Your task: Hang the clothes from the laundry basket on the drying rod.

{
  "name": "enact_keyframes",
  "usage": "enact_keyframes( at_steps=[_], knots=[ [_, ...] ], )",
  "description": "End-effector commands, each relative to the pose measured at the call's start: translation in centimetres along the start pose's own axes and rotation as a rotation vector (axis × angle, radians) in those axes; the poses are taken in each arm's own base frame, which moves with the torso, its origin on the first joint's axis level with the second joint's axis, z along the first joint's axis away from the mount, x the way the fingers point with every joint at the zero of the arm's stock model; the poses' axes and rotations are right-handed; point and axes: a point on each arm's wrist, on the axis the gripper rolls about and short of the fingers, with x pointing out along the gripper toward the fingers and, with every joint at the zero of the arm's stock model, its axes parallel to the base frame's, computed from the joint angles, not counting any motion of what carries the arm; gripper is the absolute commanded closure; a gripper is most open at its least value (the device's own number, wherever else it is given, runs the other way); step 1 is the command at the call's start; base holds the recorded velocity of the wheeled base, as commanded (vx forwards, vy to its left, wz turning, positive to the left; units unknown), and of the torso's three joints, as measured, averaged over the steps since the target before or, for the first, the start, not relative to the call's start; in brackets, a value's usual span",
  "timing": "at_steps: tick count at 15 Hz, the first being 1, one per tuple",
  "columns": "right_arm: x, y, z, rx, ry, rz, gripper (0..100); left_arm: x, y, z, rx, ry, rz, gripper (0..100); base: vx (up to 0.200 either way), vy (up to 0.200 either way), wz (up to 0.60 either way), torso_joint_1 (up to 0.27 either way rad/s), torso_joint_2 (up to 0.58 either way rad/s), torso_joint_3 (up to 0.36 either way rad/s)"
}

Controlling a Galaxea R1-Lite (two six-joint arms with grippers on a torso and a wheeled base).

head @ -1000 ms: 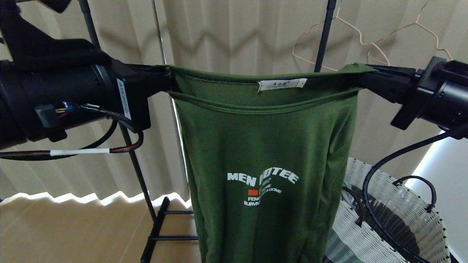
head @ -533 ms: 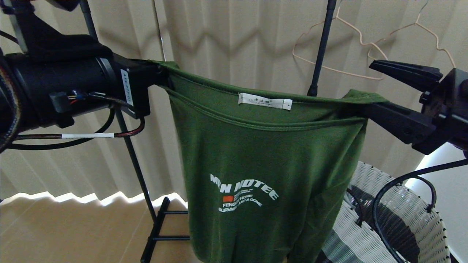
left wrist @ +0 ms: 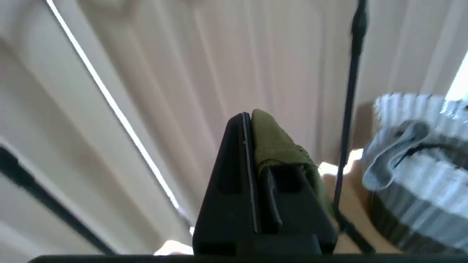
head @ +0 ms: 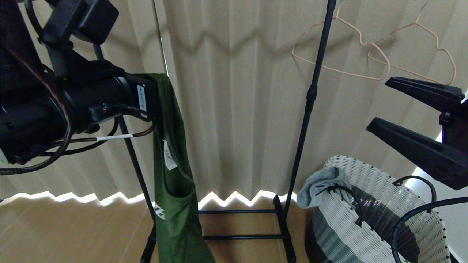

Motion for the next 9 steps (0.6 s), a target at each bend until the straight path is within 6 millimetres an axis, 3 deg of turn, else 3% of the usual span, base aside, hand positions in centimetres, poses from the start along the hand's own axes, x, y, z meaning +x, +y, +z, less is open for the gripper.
enact_keyframes(
  at_steps=[1, 4, 5, 9],
  knots=[
    [-0.9, -0.4, -0.8, -0.001, 0.038, -0.051, 0, -0.1, 0.1, -1.3, 0.001, 0.042, 0.009, 100, 0.000, 0.000, 0.00, 0.000, 0.00, 0.000],
    [-3.6, -1.1, -1.9, -0.038, 0.107, -0.179, 0, -3.5, 1.3, -2.9, -0.001, 0.071, 0.055, 100, 0.000, 0.000, 0.00, 0.000, 0.00, 0.000],
    [-5.1, -1.3, -2.3, -0.073, 0.139, -0.247, 0, -6.3, 2.1, -4.1, -0.008, 0.078, 0.096, 100, 0.000, 0.000, 0.00, 0.000, 0.00, 0.000],
    [-8.7, -2.1, -3.7, -0.127, 0.237, -0.478, 0, -13.3, 3.2, -7.6, -0.029, 0.088, 0.241, 100, 0.000, 0.000, 0.00, 0.000, 0.00, 0.000]
  ],
)
